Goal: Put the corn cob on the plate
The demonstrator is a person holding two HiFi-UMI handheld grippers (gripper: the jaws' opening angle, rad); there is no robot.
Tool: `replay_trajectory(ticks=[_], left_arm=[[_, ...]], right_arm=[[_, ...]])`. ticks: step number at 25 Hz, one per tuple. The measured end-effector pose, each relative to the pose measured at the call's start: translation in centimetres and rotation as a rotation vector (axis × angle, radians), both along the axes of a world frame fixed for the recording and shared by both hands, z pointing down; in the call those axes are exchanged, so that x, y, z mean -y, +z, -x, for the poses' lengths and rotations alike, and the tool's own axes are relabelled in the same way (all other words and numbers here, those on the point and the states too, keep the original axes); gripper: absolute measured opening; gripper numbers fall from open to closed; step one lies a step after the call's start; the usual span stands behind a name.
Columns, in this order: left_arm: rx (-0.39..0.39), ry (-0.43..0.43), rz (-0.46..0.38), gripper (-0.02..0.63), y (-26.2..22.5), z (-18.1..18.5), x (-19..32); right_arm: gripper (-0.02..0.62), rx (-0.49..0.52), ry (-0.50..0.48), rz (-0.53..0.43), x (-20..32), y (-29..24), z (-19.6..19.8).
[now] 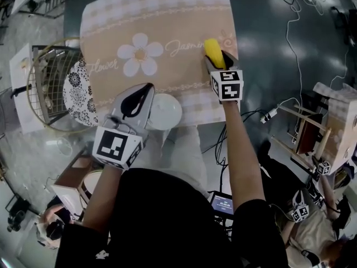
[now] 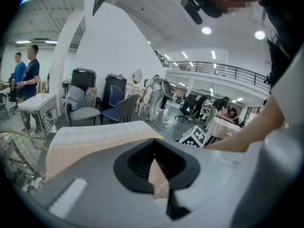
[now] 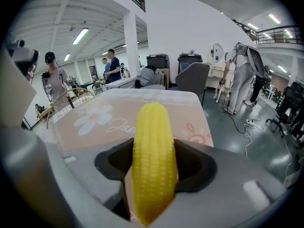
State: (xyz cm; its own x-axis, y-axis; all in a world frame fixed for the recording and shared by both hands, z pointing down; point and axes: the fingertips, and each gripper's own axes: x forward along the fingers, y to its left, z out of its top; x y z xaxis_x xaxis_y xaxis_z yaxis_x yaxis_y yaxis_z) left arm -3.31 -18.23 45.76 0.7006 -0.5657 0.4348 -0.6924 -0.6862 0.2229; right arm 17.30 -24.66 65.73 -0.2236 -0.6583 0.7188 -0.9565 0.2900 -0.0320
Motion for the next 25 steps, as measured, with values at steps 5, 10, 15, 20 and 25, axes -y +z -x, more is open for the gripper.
replay_trajectory(ticks=[5,10,15,20,25], left_arm=[[-0.021,-0.037,-0.01,0.006,-0.5,1.5,0.2],[-0.038,-0.073,-0.015,0.006,-1.0,3.0,-0.3],[-0.038,-0.086,-0.031,0.006,-1.4,3.8,-0.7],[-0.052,-0.099,-0.045,0.006,-1.7,4.5,-0.9],[-0.072,-0.121,-0.054,0.006,-2.1,5.2,-1.1]], right_arm=[[0.252,0.005,-0.057,-0.002,-1.1,-0.8,2.6],[0.25,0.014,-0.108,0.006,-2.6,-1.2,5.6],[0.252,0.023,-0.159,0.012,-4.1,-1.9,8.5],[0.252,0.03,-0.21,0.03,-6.3,-2.4,11.4],[0.252,0.028,-0.28,0.057,-9.3,-2.3,14.6]])
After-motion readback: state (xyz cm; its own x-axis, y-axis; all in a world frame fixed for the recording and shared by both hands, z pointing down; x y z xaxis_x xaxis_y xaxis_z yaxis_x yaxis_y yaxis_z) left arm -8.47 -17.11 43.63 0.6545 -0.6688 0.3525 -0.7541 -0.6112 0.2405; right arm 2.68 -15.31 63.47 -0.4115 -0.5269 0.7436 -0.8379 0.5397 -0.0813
